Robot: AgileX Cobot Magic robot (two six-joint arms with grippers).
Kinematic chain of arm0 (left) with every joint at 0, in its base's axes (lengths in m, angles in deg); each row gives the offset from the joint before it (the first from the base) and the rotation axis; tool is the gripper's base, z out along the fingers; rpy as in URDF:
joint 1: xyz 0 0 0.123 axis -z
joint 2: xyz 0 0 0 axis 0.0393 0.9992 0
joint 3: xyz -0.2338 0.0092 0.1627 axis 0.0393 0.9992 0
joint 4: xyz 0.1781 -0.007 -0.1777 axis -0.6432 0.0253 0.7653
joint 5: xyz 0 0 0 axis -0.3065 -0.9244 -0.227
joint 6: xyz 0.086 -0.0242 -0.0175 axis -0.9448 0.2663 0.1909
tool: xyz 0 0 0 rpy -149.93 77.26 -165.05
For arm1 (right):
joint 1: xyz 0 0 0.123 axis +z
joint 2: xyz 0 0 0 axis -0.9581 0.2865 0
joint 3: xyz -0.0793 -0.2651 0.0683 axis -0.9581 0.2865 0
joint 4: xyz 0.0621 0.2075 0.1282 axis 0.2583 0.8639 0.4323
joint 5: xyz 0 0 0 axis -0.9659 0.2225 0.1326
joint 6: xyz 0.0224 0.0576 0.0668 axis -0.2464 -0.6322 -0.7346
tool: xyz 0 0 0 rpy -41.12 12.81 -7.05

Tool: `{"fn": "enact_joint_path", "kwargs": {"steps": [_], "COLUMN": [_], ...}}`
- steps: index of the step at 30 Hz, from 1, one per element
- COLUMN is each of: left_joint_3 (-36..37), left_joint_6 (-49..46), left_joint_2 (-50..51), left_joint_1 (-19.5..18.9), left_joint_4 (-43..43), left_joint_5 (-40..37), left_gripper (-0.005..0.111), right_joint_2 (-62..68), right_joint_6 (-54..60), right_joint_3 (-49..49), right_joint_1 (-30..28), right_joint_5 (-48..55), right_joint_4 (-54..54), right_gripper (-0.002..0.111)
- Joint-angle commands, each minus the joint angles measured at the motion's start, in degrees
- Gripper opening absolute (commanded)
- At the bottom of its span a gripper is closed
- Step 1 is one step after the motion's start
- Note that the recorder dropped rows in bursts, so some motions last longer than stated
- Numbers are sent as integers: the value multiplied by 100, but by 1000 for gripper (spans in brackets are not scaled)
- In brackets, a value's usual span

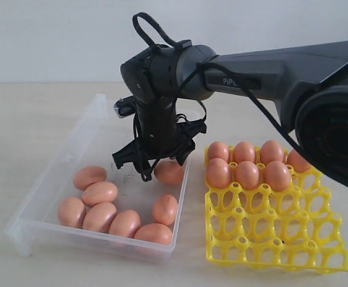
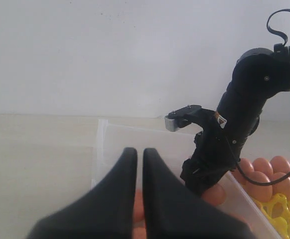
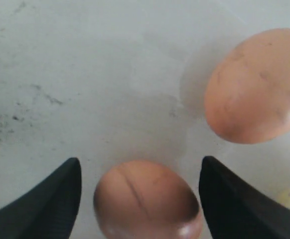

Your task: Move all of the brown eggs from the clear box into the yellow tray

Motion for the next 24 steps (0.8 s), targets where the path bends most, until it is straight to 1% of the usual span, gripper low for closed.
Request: {"fn": "enact_joint_path", "kwargs": {"steps": [1, 8, 15, 19, 22, 24], "left_joint_3": [15, 15, 15, 15, 15, 15], "left_joint_6": [47, 47, 47, 47, 47, 47], "left_joint_2": [-15, -15, -15, -15, -15, -15], "left_joint_1": [45, 45, 45, 45, 45, 45], "left_joint_4": [13, 13, 13, 13, 13, 13], "left_joint_5": [28, 28, 28, 28, 4, 4], "left_gripper": [4, 4, 4, 4, 4, 4], "right_joint_2": [-6, -6, -6, -6, -6, -6], "right_joint_6": [699, 1388, 2806, 3547, 3556, 2786], "right_joint_3": [-21, -21, -21, -21, -21, -21], "right_joint_1": [-8, -8, 29, 114, 150, 150], "right_joint_5": [29, 51, 324, 197, 184, 39], "right_joint_4": [-38, -38, 100, 79, 56, -171], "right_gripper": [58, 58, 58, 58, 58, 58]}}
